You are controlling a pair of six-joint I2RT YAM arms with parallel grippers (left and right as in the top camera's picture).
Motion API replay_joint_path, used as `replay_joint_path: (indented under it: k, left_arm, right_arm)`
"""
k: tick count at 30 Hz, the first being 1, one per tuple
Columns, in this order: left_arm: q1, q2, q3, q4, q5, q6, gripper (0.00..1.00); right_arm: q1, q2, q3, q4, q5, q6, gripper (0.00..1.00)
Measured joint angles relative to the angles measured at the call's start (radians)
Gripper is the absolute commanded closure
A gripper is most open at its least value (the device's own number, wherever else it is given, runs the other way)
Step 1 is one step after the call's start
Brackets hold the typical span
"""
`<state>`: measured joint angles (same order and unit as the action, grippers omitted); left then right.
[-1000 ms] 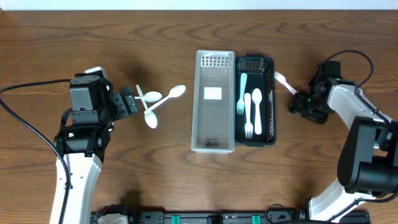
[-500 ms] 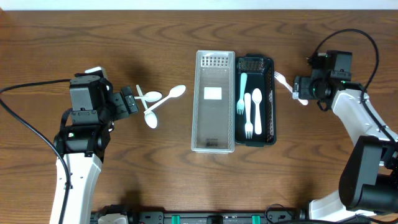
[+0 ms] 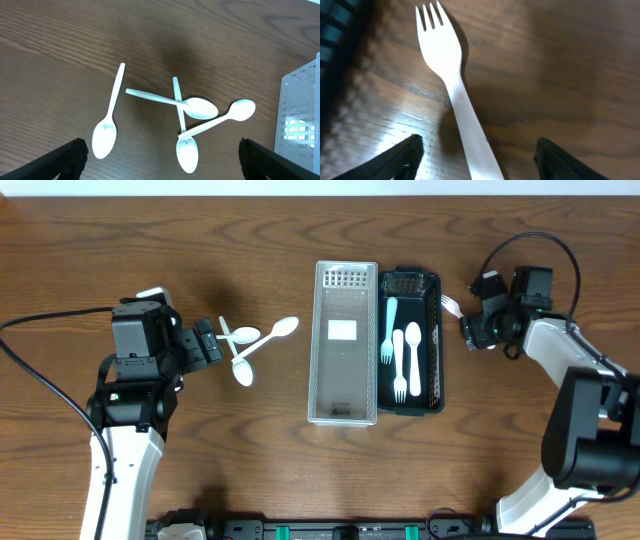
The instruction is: Pack container
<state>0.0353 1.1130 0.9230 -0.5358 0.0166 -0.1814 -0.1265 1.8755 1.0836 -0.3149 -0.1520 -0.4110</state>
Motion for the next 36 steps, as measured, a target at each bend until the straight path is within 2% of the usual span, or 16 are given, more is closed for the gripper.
replay_joint_path:
  k: [9, 16, 18, 26, 31, 36]
  left_arm:
    - [0.000, 0.000, 0.000, 0.000, 0.000, 0.000, 0.02]
    - [0.000, 0.000, 0.000, 0.000, 0.000, 0.000, 0.02]
    - [0.000, 0.000, 0.000, 0.000, 0.000, 0.000, 0.02]
    - [0.000, 0.000, 0.000, 0.000, 0.000, 0.000, 0.02]
    - [0.000, 0.000, 0.000, 0.000, 0.000, 0.000, 0.02]
    - [0.000, 0.000, 0.000, 0.000, 0.000, 0.000, 0.02]
  right_arm:
    - [0.000, 0.032, 0.000, -0.017, 0.023, 0.031, 0.53]
    - [-0.005, 0.033, 0.009, -0.070, 0.058, 0.161, 0.83]
    - [-0.007, 0.033, 0.016, -0.099, 0.085, 0.220, 0.84]
    - [-0.007, 0.023, 0.039, -0.257, 0.195, 0.475, 0.99]
    - [-0.007, 0.018, 0.042, -0.323, 0.216, 0.589, 0.99]
    - [-0.010, 0.013, 0.042, -0.327, 0.187, 0.624, 0.99]
